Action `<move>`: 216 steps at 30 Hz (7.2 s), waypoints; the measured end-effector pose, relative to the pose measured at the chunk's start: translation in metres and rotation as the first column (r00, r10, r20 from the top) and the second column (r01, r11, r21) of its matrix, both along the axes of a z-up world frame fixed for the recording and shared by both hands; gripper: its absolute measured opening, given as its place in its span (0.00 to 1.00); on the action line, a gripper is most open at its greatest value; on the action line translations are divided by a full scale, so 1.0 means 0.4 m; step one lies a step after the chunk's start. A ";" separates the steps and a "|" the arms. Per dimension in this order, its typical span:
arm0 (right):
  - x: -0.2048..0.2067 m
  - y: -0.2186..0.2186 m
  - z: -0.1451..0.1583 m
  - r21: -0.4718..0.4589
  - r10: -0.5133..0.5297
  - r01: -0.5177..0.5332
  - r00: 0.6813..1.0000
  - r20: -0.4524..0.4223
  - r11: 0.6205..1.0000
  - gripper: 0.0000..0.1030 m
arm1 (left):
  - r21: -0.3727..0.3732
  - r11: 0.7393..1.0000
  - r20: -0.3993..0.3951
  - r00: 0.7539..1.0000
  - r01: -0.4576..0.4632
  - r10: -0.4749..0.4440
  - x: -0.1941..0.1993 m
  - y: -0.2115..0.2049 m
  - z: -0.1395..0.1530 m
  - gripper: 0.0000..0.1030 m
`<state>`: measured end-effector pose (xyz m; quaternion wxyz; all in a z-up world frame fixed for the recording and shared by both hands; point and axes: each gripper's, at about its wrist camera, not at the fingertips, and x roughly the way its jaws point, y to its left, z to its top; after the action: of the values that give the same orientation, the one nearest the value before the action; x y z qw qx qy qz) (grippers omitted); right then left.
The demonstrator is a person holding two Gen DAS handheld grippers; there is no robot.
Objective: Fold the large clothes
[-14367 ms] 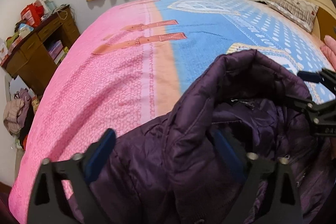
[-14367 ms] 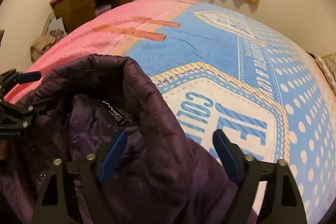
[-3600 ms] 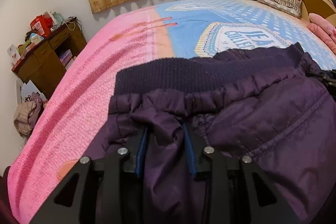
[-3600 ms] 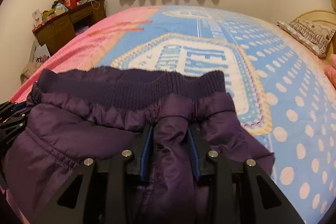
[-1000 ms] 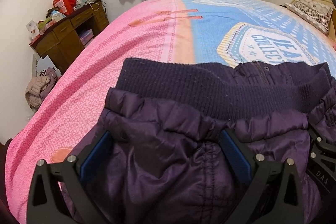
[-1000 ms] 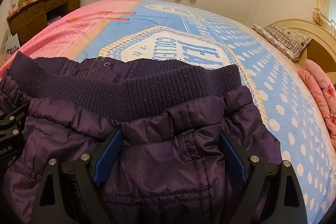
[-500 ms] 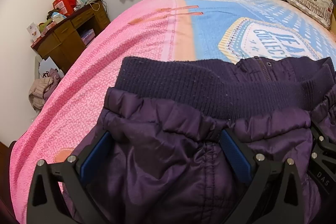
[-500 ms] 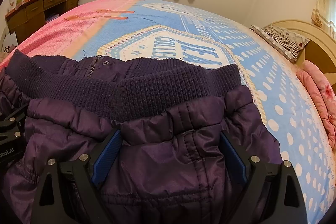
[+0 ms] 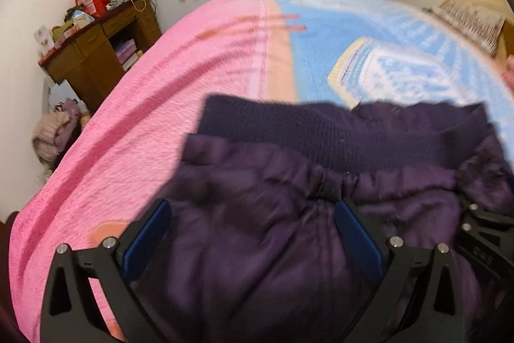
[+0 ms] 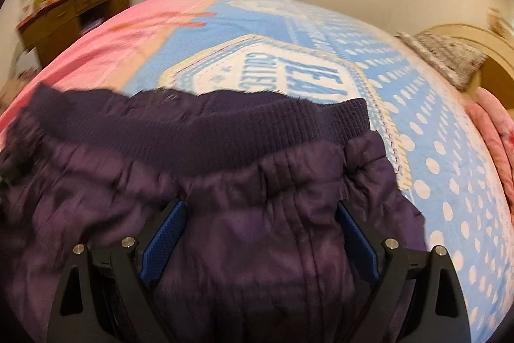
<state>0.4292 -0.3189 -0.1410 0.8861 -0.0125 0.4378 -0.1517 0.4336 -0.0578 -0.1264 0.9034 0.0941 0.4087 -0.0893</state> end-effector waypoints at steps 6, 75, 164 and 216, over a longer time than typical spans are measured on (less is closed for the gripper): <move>-0.188 0.123 0.093 -0.047 0.087 -0.079 0.977 0.197 0.996 0.90 | -0.180 0.981 0.081 0.995 0.077 -0.063 -0.072 0.249 0.111 1.00; -0.516 0.100 0.199 0.278 0.318 -0.554 0.745 0.586 0.785 0.22 | -0.735 0.626 -0.141 0.845 0.261 -0.517 -0.020 -0.233 0.290 0.98; -0.014 -0.225 -0.124 0.681 0.000 -0.132 0.982 0.190 0.720 0.74 | -0.161 0.963 0.136 0.972 0.214 -0.193 -0.305 -0.222 -0.055 1.00; 0.017 -0.268 -0.151 0.788 0.165 -0.255 0.967 0.195 0.561 0.82 | -0.670 0.738 -0.066 0.984 0.078 -0.164 -0.254 -0.072 -0.136 1.00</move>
<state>0.4360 -0.4262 -0.2013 0.8270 0.3460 0.4095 0.1694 0.3318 -0.0866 -0.1808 0.8435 -0.2127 0.3967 -0.2929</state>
